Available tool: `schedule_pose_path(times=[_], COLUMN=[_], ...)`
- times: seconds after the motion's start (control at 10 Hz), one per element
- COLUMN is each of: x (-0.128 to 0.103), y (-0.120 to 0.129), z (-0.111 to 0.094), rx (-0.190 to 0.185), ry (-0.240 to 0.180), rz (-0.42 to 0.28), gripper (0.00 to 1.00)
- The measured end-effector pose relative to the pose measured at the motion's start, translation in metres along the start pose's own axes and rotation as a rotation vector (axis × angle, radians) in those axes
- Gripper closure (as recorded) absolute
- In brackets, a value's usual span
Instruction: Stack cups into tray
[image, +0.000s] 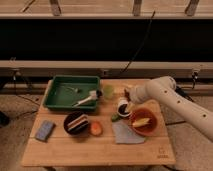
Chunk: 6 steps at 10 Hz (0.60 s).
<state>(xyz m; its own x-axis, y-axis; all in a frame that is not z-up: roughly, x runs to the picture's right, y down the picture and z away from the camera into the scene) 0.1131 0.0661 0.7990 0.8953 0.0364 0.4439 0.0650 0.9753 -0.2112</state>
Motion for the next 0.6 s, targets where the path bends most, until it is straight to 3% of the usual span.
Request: schedule_pose_path(times=[0.3,0.6], x=[-0.003,0.005], y=[-0.002,-0.005], z=[0.015,0.032], rx=[0.041,0.055], ry=[0.041,0.079], rz=[0.012,0.01], gripper=[0.2,0.2])
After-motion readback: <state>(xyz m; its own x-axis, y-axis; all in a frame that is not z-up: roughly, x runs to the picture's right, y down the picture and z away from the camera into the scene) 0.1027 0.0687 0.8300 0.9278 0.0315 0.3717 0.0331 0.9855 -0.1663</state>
